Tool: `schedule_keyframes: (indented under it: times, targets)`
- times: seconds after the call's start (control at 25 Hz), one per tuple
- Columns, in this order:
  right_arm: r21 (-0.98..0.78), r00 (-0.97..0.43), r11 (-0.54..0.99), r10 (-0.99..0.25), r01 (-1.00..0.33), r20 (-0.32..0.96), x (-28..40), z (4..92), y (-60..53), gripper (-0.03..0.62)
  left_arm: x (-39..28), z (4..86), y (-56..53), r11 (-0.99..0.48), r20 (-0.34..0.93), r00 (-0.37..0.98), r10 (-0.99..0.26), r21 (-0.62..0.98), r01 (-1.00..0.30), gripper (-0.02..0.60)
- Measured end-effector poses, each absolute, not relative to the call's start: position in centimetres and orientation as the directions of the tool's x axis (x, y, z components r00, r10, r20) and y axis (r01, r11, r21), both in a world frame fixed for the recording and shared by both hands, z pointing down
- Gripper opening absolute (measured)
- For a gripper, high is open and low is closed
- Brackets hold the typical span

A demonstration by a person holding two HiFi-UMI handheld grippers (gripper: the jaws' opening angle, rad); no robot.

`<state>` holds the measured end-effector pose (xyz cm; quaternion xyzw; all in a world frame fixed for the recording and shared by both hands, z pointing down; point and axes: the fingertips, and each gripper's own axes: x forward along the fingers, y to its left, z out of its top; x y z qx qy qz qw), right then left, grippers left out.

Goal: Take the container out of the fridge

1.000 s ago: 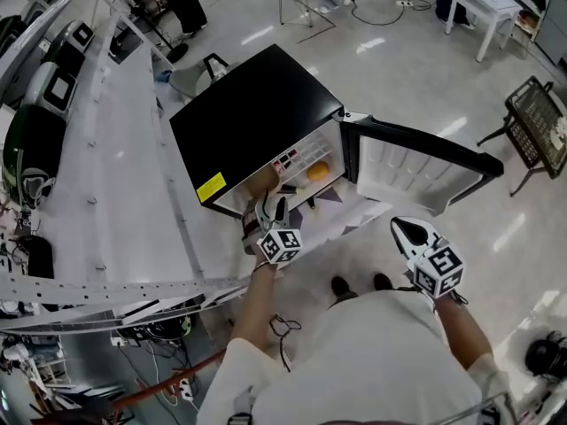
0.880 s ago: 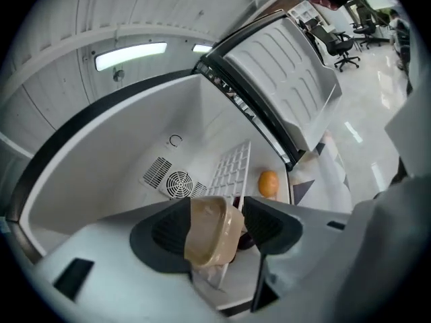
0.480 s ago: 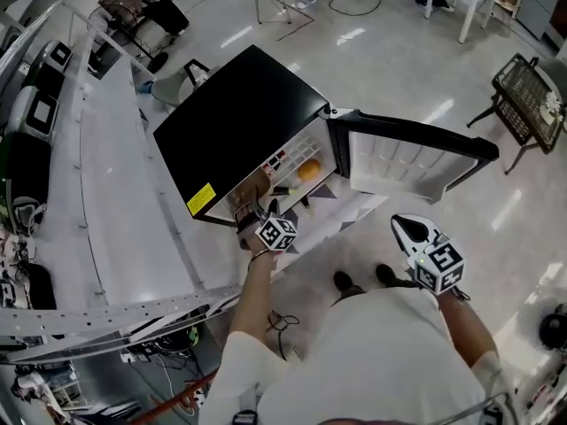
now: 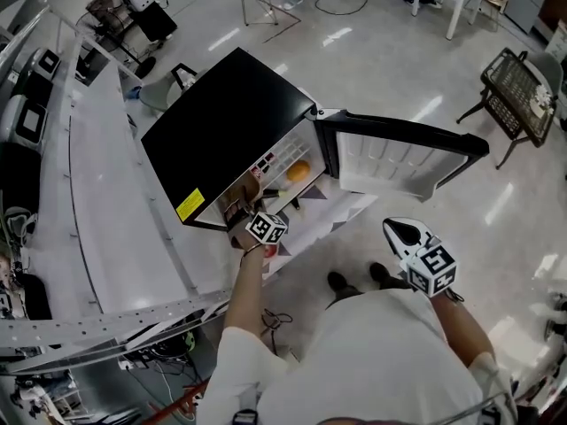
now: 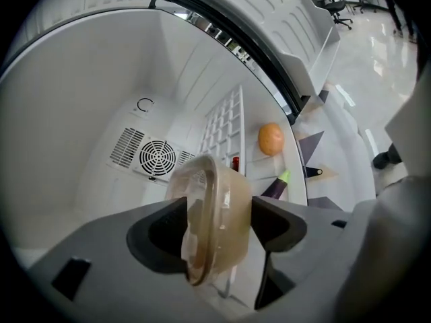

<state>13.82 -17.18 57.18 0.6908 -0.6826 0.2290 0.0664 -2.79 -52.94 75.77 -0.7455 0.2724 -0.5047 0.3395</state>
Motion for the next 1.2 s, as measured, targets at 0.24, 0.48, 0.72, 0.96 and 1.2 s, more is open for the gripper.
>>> schedule_keyframes:
  times: [0.24, 0.48, 0.72, 0.96, 1.2]
  targets:
    - [-0.223, -0.039, -0.057, -0.915, -0.973, 0.401, 14.2, 57.1, -16.5, 0.006, -2.5, 74.5, -51.8, -0.614, 0.548, 0.366, -0.752, -0.784, -0.087, 0.269]
    - [-0.233, -0.069, -0.025, -0.919, -0.972, 0.388, 14.2, 56.9, -16.3, 0.006, -1.8, 72.1, -49.4, -0.625, 0.522, 0.429, -0.738, -0.768, -0.141, 0.252]
    - [-0.243, -0.123, 0.032, -0.922, -0.969, 0.366, 14.0, 56.7, -16.7, 0.006, -1.2, 68.8, -45.9, -0.647, 0.489, 0.508, -0.709, -0.738, -0.193, 0.245]
    - [-0.253, -0.2, 0.116, -0.92, -0.96, 0.337, 13.9, 56.2, -17.1, 0.006, -0.3, 65.2, -41.4, -0.686, 0.44, 0.605, -0.664, -0.681, -0.257, 0.244]
    - [-0.262, -0.278, 0.197, -0.904, -0.945, 0.324, 14.0, 56.2, -16.6, 0.006, -0.5, 61.8, -37.3, -0.7, 0.378, 0.642, -0.667, -0.614, -0.365, 0.244]
